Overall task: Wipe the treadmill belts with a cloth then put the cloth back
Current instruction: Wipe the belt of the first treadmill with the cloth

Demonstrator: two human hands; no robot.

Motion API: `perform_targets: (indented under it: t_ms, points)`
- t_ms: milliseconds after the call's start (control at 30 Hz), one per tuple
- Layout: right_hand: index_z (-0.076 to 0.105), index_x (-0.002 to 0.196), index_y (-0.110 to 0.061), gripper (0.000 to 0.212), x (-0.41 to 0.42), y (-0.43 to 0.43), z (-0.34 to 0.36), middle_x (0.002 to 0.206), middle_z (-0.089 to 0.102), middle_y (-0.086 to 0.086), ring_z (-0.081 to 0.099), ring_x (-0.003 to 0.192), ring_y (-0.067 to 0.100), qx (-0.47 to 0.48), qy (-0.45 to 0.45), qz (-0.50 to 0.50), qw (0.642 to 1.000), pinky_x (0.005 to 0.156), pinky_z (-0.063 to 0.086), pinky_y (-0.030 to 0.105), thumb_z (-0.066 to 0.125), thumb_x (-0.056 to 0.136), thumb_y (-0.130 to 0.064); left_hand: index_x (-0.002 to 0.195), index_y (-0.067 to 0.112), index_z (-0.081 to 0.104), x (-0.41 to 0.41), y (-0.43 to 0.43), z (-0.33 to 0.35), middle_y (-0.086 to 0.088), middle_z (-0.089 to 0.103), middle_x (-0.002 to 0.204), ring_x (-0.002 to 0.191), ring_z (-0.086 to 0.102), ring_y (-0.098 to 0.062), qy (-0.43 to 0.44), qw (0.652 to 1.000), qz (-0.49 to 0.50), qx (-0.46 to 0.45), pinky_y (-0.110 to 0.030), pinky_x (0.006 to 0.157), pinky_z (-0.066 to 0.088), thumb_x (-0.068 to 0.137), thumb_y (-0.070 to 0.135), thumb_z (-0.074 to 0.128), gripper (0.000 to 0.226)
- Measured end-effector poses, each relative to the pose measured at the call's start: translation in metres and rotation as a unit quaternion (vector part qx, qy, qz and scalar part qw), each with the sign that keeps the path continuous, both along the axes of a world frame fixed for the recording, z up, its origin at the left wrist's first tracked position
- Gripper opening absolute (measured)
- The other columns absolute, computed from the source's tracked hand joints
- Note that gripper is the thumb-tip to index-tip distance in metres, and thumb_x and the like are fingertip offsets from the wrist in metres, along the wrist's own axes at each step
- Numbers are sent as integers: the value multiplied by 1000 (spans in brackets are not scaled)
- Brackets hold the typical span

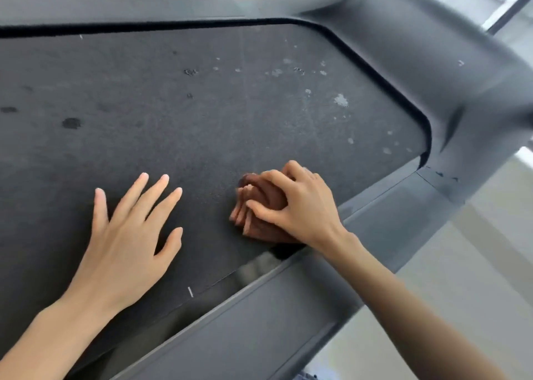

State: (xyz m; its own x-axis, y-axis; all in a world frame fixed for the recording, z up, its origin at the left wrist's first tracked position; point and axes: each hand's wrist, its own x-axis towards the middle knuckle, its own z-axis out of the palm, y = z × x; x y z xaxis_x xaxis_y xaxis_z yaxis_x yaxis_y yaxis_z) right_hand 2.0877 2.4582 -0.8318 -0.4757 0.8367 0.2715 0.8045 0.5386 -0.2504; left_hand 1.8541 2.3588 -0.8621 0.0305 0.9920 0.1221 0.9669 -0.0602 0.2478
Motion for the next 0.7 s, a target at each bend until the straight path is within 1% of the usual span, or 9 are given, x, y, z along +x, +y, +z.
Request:
perform_targets:
  t_ms: [67,133,233,300,367,433,533,633,700]
  points:
    - [67,101,-30,40,45,23,13,83,53,2,59,78,27,34,27,-100,994,70,48,36,60,75,-60,137,13,47,15,17,2,-4,38,148,141,21,-20,1,999,-40,8,-64,108,15,87,42,30,61]
    - [66,100,-29,40,94,39,20,85,52,4,58,81,29,48,13,-206,977,70,46,36,58,77,-61,139,15,44,33,36,5,-1,35,149,142,19,-18,8,997,-77,0,-62,110,13,88,43,28,61]
    - [64,103,-26,42,148,35,12,90,52,8,55,94,36,-8,-36,-341,939,80,42,40,57,79,-59,144,20,35,64,59,1,4,27,153,144,12,-16,18,993,-114,-30,-60,113,8,87,48,21,65]
    - [65,103,-24,44,153,16,3,88,48,8,53,95,37,-16,-38,-386,921,85,40,42,55,79,-60,145,22,33,76,65,-6,6,25,154,144,12,-16,31,992,-120,-37,-59,113,10,87,49,19,65]
    - [66,99,-24,44,139,-7,-3,84,46,7,52,89,36,-7,-49,-386,921,82,39,42,54,78,-61,144,22,36,77,67,-11,4,28,152,143,18,-17,43,991,-126,-32,-59,112,15,89,48,23,62]
    - [67,94,-26,43,115,-31,-5,82,49,7,52,81,34,11,-62,-353,933,75,38,40,52,78,-64,143,20,38,74,67,-14,3,31,151,142,21,-19,50,989,-133,-28,-58,112,16,89,47,26,61]
    - [67,91,-31,40,81,-66,-6,77,51,3,52,72,29,45,-44,-237,969,67,41,37,50,76,-63,142,19,39,74,66,-13,2,33,151,141,24,-20,51,989,-133,-25,-58,111,17,89,47,26,61]
    - [66,93,-34,38,79,-71,-6,78,52,-2,54,74,23,19,-34,-124,991,66,44,35,53,75,-66,141,18,41,76,66,-12,0,34,150,140,27,-22,51,989,-136,-26,-60,110,19,88,47,26,62]
    - [67,94,-34,41,94,-52,-4,80,53,-2,57,78,23,6,-51,-137,989,68,45,34,52,74,-67,140,18,43,76,66,-10,0,35,150,140,28,-22,49,989,-135,-24,-59,110,19,89,47,26,61]
